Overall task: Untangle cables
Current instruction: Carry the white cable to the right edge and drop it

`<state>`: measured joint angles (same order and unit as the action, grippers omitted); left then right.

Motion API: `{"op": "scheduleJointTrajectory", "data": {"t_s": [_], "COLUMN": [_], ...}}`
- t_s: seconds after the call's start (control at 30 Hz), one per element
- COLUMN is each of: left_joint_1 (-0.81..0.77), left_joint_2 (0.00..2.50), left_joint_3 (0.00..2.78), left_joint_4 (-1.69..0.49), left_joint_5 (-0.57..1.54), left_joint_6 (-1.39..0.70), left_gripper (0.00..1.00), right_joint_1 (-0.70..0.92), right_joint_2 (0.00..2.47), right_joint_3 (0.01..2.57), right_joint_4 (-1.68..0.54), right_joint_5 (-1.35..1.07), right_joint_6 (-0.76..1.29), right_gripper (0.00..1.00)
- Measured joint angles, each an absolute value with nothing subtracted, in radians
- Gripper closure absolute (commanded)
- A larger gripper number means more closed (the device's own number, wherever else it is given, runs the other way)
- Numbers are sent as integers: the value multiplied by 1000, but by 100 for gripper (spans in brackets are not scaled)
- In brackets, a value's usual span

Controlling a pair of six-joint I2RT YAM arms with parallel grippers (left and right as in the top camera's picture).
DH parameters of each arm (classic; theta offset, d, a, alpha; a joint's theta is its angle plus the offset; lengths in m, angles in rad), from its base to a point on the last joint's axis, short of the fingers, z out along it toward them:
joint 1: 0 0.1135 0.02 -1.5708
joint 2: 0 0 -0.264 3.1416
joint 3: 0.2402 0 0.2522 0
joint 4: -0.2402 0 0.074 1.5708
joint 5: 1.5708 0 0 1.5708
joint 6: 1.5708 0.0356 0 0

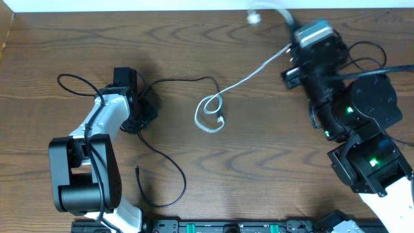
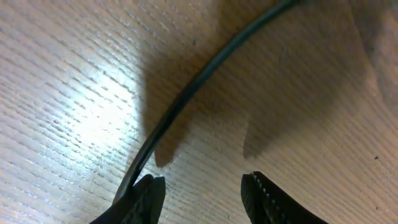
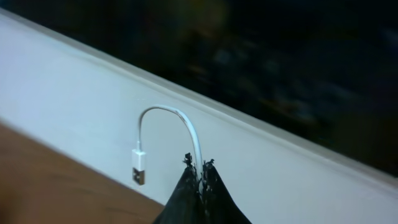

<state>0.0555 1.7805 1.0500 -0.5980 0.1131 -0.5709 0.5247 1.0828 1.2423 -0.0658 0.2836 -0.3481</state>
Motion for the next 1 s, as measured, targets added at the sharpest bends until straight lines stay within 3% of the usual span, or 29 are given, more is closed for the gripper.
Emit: {"op": "scheduleJointTrajectory", "data": {"t_s": [0.2,0.47,0.7,1.0], "left_joint_1": [56,57,129,280], "left_joint_2": [1781,1781,1781,1781], "left_joint_3": [1050,1050,1050,1050], "left_joint_4": [-584,-583,-591,-616], "left_joint_5": [113,80,67,63], "left_joint_6": [-571,-571,-599,-618], "left_gripper": [53,52,52,53], "right_joint_1": [519,437,389,381], "right_joint_2": [1089,1089,1089,1105], "right_joint_3": [1242,1242,1242,1242], "right_joint_4": [-70,-54,-56,-120], "right_joint_5": [682,989,1050,931], "right_joint_6": [-355,-356,-356,-359], "right_gripper": [99,99,99,99]}}
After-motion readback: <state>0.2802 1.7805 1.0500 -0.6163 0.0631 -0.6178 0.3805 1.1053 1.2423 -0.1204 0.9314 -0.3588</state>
